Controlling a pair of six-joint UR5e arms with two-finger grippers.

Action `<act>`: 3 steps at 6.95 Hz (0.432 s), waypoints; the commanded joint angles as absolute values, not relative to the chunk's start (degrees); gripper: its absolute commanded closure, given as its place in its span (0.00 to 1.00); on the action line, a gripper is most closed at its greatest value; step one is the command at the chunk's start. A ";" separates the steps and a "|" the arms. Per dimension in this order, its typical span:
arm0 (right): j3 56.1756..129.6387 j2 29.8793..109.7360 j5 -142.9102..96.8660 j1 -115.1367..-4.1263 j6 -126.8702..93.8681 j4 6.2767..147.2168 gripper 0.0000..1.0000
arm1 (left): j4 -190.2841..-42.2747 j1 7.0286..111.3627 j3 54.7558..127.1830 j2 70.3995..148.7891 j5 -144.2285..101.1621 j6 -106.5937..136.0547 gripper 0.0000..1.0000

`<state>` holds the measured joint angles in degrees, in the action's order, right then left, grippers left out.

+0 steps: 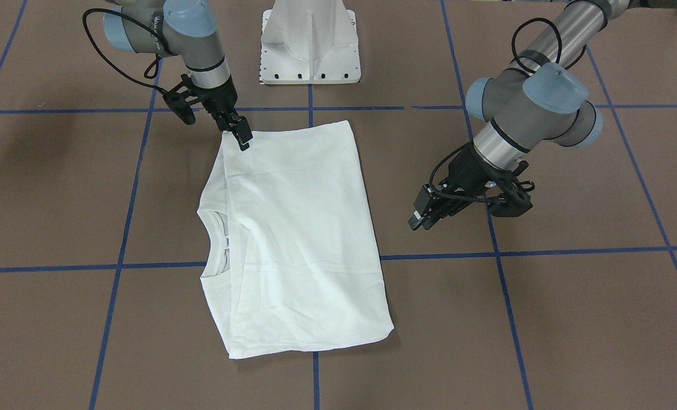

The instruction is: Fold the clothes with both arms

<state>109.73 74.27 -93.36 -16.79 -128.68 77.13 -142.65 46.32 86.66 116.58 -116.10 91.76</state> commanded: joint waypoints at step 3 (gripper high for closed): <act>109.16 74.27 -93.43 -16.79 -128.76 76.99 0.30 | -142.65 46.32 86.66 116.54 -116.10 91.76 0.58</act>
<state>109.15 74.27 -93.40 -16.79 -128.69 77.01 -142.65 46.32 86.66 116.59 -116.10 91.74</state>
